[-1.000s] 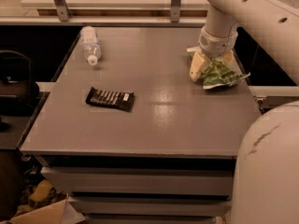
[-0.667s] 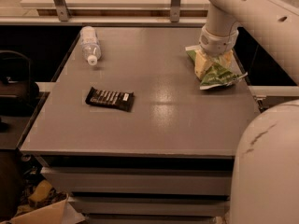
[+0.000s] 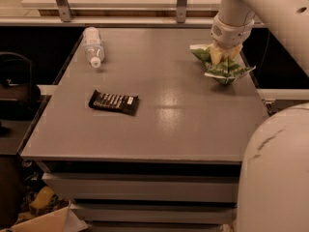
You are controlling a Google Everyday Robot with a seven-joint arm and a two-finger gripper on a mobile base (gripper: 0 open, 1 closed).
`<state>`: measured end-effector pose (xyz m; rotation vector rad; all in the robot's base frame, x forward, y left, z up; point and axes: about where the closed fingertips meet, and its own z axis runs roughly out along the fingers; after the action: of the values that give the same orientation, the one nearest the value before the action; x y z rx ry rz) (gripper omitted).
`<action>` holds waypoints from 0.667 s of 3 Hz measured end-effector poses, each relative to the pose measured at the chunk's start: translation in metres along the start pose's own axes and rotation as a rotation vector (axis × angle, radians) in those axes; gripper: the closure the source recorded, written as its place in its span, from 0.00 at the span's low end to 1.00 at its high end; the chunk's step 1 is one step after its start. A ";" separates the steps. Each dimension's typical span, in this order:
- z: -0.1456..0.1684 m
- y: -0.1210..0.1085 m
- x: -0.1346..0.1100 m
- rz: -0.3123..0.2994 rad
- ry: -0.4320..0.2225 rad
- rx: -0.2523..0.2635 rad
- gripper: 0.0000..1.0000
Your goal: Pick green jalapeno chip bag
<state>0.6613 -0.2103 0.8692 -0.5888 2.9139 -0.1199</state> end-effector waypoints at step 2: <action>-0.048 -0.023 -0.003 -0.012 -0.072 0.064 1.00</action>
Offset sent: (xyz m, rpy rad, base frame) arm -0.0043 -0.0312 0.0846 -0.0588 -0.1158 0.0105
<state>0.6644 -0.2278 0.9196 -0.5876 2.8261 -0.1886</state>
